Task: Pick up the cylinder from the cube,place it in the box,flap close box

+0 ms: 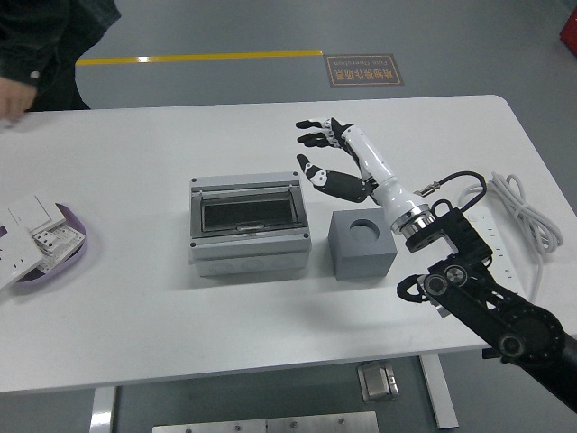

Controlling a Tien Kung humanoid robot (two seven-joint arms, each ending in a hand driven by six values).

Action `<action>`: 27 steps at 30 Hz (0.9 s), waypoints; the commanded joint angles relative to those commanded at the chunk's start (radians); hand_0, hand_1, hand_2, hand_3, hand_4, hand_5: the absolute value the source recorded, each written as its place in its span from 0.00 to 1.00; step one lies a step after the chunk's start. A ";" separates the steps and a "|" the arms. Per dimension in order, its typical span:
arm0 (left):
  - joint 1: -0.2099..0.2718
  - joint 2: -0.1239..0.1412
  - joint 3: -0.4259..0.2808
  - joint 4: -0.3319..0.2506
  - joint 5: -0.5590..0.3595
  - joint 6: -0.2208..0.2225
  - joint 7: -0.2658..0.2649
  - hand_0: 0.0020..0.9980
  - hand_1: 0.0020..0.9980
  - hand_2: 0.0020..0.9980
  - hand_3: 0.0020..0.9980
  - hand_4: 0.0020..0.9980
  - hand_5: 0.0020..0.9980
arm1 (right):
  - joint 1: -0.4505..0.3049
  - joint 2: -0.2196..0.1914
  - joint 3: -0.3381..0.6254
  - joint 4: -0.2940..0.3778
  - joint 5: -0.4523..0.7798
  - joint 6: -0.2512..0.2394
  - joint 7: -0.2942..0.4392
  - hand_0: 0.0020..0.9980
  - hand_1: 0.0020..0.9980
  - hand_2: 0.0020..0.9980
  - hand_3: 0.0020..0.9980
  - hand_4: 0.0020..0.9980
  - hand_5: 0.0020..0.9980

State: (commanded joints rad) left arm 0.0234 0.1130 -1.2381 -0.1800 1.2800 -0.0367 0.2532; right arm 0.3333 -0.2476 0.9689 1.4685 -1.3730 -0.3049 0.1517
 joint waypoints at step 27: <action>0.036 0.017 0.037 0.000 -0.063 0.010 -0.001 0.60 0.58 0.56 0.60 0.67 0.27 | -0.291 0.156 0.460 -0.164 0.262 0.122 0.251 0.73 0.64 0.61 0.64 0.67 0.03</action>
State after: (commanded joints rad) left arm 0.0591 0.1304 -1.2009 -0.1800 1.2173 -0.0262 0.2523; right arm 0.0423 -0.0919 1.4286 1.3045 -1.1111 -0.1829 0.4028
